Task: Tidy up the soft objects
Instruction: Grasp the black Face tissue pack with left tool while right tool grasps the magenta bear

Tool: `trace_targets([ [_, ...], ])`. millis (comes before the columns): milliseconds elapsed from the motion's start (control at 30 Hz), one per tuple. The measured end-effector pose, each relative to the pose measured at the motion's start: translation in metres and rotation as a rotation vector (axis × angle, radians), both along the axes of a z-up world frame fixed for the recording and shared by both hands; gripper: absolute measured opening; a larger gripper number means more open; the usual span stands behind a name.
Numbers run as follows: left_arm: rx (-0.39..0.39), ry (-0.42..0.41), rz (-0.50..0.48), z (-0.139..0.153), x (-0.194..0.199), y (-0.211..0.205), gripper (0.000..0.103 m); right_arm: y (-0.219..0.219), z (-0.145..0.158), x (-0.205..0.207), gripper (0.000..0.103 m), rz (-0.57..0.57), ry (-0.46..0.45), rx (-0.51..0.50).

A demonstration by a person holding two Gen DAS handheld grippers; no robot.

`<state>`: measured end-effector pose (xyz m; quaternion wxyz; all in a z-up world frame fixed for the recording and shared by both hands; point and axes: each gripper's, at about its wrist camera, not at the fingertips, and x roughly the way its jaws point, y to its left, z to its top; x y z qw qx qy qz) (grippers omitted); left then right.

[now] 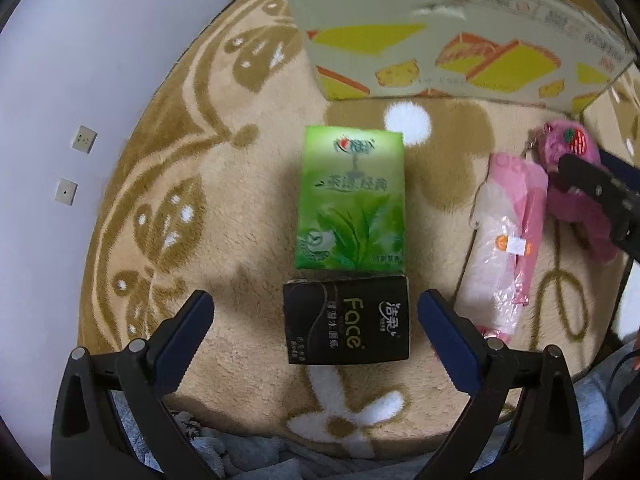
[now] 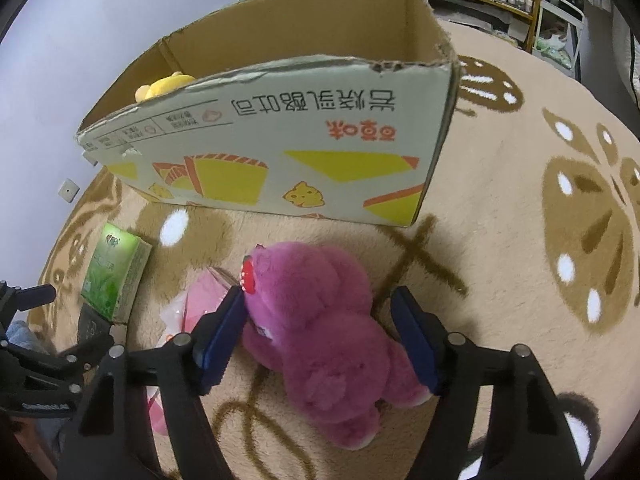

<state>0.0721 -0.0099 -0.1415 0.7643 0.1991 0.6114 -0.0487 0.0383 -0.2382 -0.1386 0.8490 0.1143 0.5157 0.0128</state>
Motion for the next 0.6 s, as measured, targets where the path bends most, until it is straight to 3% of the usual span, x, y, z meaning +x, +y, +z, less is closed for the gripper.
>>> trace_targets([
  [100,0.021,0.031,0.001,-0.01,0.0,-0.001,0.094,0.0,-0.001,0.0,0.069,0.003,0.005,0.026],
  [233,0.019,0.055,0.011,-0.017,0.003,0.001,0.091,0.0,-0.005,0.0,0.069,0.003,0.021,0.044],
  [333,-0.03,0.08,0.013,-0.018,0.004,0.003,0.077,0.001,-0.006,-0.001,0.069,0.007,0.022,0.039],
  [367,-0.051,0.088,0.014,-0.017,0.004,0.003,0.066,0.001,-0.007,-0.001,0.067,0.009,0.021,0.039],
  [400,-0.07,0.086,0.02,-0.016,0.005,0.004,0.064,0.002,-0.006,-0.001,0.065,0.012,0.016,0.037],
  [600,-0.061,0.042,0.028,-0.004,0.002,0.008,0.064,0.005,-0.002,-0.001,0.061,0.008,0.0,0.034],
])
